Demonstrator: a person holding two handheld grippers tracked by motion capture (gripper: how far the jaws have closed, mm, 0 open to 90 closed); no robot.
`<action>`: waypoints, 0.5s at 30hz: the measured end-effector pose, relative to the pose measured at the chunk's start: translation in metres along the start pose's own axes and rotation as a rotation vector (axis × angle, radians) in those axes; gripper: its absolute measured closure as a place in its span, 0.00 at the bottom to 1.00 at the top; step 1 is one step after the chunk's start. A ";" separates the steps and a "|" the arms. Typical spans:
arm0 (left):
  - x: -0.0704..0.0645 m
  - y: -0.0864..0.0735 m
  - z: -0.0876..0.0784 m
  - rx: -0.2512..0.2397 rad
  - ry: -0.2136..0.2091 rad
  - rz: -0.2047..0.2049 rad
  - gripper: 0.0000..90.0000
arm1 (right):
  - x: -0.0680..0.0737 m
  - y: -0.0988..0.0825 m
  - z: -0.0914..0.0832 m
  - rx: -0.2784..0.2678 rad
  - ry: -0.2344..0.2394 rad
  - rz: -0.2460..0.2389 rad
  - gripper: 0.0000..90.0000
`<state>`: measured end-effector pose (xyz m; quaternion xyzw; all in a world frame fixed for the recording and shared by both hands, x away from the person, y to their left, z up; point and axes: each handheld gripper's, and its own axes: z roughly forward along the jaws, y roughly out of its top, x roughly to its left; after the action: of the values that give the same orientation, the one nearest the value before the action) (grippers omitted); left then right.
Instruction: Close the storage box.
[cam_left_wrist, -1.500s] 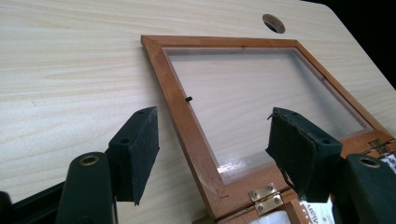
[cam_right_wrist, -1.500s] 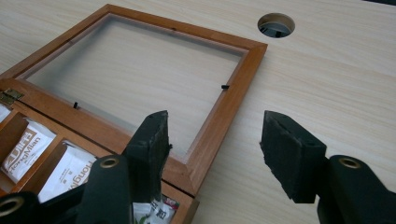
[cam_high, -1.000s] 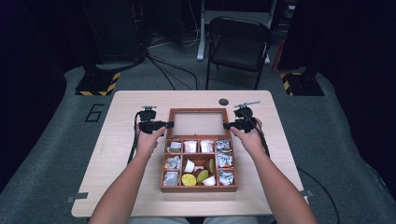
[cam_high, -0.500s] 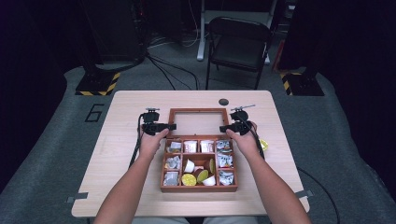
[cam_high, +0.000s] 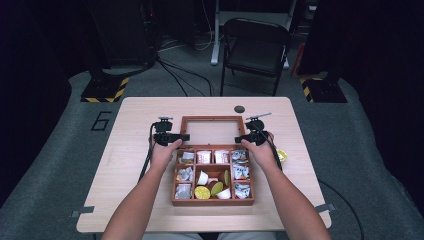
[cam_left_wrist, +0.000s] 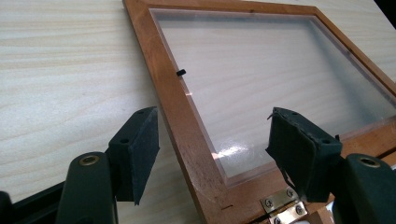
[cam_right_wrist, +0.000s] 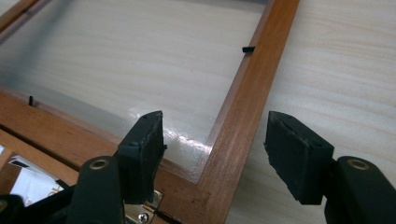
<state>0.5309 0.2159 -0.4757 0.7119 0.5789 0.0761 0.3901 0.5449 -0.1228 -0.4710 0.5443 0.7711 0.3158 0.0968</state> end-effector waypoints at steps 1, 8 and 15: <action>-0.001 0.000 0.001 0.003 -0.002 -0.010 0.38 | 0.000 0.000 0.001 0.008 -0.003 0.004 0.40; -0.003 -0.002 0.006 0.018 0.002 0.001 0.39 | -0.003 0.000 0.003 0.008 0.022 0.036 0.41; -0.002 -0.003 0.008 0.031 -0.005 0.000 0.38 | -0.004 -0.001 0.005 0.008 0.037 0.052 0.39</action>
<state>0.5327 0.2102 -0.4827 0.7181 0.5792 0.0650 0.3804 0.5482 -0.1242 -0.4761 0.5586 0.7596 0.3253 0.0720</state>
